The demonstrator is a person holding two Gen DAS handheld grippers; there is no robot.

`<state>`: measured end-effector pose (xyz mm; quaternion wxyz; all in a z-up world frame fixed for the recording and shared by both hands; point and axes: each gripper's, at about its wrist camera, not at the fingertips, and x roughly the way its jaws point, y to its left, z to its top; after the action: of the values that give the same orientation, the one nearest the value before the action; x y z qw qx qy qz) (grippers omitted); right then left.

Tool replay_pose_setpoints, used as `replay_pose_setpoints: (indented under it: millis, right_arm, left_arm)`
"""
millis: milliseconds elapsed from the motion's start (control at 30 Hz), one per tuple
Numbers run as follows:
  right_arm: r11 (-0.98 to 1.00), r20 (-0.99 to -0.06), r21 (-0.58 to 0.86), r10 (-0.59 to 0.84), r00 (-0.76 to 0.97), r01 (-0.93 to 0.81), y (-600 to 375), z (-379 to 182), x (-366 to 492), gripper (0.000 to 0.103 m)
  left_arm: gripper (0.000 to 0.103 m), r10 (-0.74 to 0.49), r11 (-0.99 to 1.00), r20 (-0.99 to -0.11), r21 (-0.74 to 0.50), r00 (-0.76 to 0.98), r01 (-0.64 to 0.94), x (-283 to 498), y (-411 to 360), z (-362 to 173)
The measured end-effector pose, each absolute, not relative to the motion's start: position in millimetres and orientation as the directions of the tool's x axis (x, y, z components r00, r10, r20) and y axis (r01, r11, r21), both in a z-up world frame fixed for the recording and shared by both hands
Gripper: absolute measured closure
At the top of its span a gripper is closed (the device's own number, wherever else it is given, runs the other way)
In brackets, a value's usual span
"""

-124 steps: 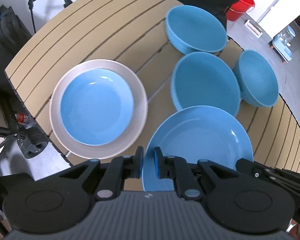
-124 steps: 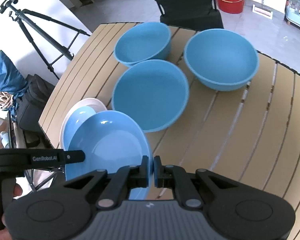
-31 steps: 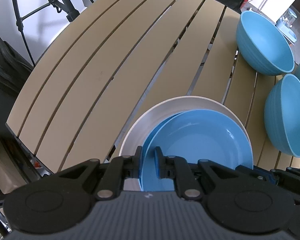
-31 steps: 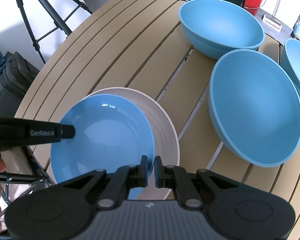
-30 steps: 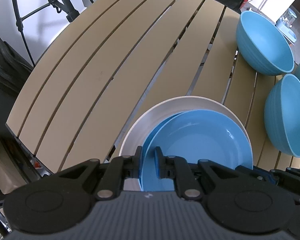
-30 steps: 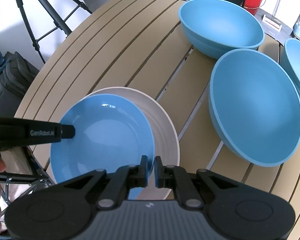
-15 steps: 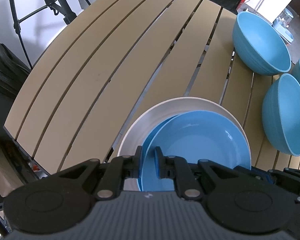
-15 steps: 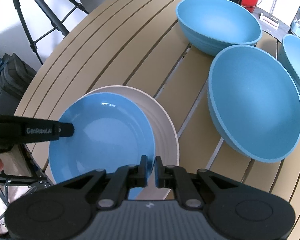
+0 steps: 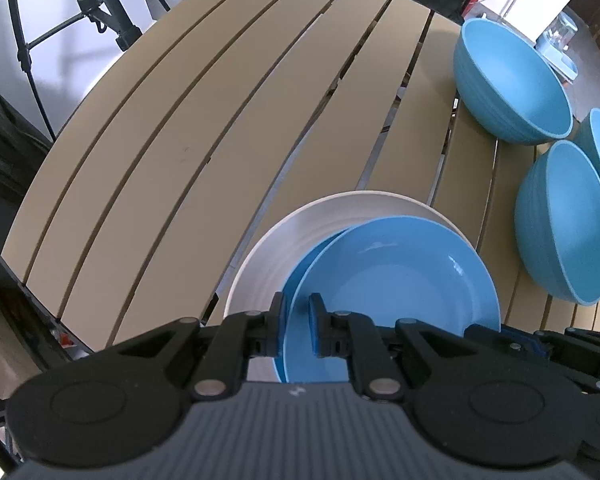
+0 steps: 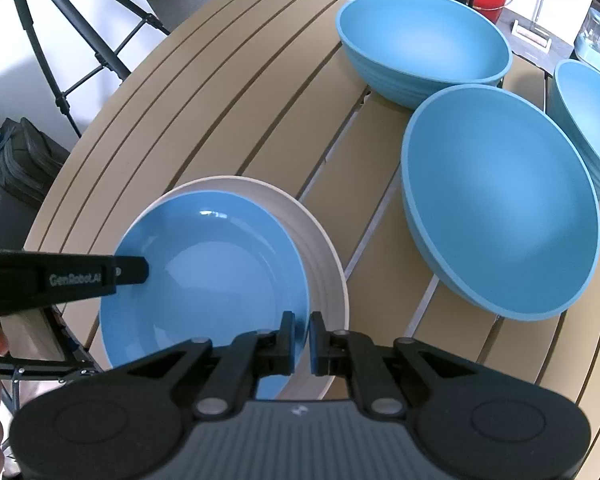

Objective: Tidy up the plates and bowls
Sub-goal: 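Hold the plate rim with both tools and settle it onto the stack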

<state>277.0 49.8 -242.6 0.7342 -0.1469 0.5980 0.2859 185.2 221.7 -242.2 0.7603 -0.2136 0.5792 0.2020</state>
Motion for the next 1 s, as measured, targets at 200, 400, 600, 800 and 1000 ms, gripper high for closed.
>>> replay_pose_setpoints:
  millis: [200,400,600,800,1000]
  right_arm:
    - [0.798,-0.96,0.14,0.256,0.118,-0.587,46.8,-240.6,277.6,0.096]
    - [0.796,-0.96,0.149,0.26,0.108,-0.587,44.6,-237.8,279.3,0.096]
    - [0.791,-0.96,0.15,0.261,0.105,-0.593,47.3,-235.7,282.8,0.096]
    - [0.788,-0.962,0.139,0.251,0.107,-0.6,49.5,-236.9,280.8,0.096]
    - [0.793,-0.966,0.127,0.236,0.109,-0.596,50.3,-239.4,280.2,0.096]
  left_arm:
    - [0.091,0.054,0.822,-0.965,-0.103,0.256,-0.56,179.2,221.7,-239.5]
    - [0.091,0.042,0.816,-0.967,-0.113,0.252,-0.567,176.0,220.8,-239.6]
    - [0.091,0.044,0.811,-0.967,-0.111,0.249,-0.574,178.5,223.5,-239.4]
    - [0.091,0.064,0.819,-0.965,-0.096,0.255,-0.566,180.4,220.4,-238.9]
    - [0.091,0.062,0.828,-0.965,-0.093,0.255,-0.552,182.8,219.3,-240.1]
